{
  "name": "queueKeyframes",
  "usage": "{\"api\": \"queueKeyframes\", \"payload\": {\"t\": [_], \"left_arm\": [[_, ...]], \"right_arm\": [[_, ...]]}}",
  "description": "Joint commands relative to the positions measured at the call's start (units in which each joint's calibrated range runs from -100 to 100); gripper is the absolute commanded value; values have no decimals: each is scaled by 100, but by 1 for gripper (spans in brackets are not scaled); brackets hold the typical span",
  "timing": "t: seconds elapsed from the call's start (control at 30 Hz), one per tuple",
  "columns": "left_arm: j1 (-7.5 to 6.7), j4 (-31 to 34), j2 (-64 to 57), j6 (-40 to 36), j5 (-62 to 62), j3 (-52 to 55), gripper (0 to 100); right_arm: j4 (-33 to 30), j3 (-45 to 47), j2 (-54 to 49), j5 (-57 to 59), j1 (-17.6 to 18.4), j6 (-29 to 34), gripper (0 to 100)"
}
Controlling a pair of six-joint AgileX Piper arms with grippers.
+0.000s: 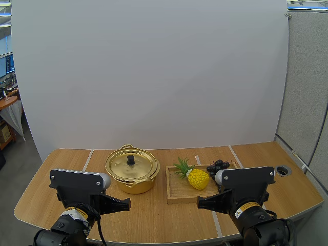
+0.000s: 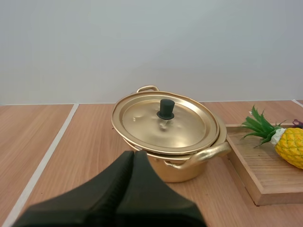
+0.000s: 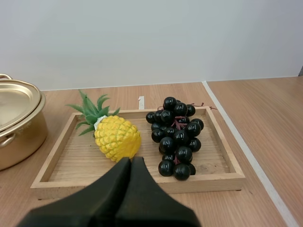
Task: Open the pot, put the pineapple inside, and close it
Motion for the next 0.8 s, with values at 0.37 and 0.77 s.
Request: {"api": "queueKeyframes", "payload": {"t": [0.37,0.77], "left_arm": [[9,57,-20,-52,-130,0,0],[9,76,-20,385,-87,-984,0]], "right_arm": [[231,0,-43,-9,-20,-5,0],[191,-1346,-43,1022,-20,-23,0]]}}
